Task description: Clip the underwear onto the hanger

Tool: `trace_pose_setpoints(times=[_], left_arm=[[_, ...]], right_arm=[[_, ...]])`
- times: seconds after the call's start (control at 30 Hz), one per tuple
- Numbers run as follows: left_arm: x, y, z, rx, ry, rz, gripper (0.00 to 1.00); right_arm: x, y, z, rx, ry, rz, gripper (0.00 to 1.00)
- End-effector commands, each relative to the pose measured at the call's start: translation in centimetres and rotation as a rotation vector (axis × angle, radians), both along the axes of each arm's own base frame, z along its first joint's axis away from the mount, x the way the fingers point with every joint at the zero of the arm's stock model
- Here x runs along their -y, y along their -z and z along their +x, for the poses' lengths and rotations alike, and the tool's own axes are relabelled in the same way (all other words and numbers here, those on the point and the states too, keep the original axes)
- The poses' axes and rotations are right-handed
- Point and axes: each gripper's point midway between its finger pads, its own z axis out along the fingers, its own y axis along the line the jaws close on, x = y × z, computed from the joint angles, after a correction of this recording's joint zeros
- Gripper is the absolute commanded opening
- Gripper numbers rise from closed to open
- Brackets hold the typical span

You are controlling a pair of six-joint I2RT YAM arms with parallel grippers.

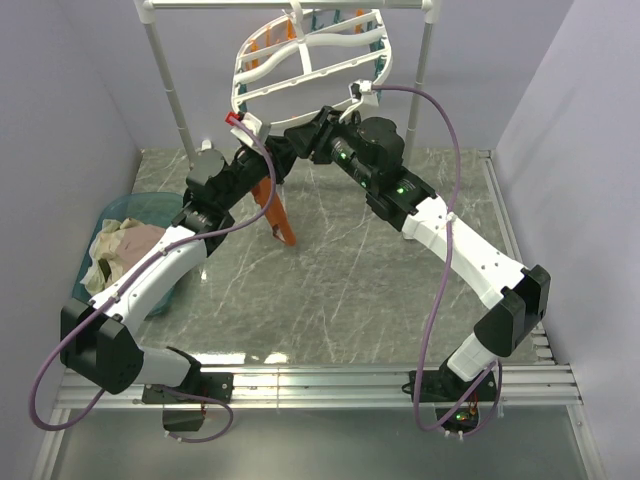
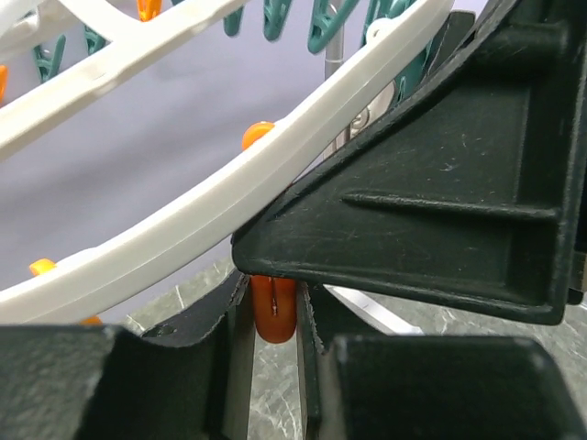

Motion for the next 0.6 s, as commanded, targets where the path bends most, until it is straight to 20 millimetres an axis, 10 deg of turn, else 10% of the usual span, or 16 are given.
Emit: trace_pose_setpoints(times=[0.0,0.23,0.57], left_arm=[[0.7,-1.2,-1.7,0.03,0.055,0.023,0.24],[-0.2,0.5,-2.7,0.017,0.039,0.092,0.54],[-2.5,1.6,-4.8,0.022,0.001,0.125,0.61]], right_arm=[[0.2,-2.3,0.1,0.036,0.015,0.043,0.27],[0.4,-2.4,0.0,0.031,0.015,0.049,0.02],[0.2,-2.3,-0.2,0.035,0.004,0.049,0.0]])
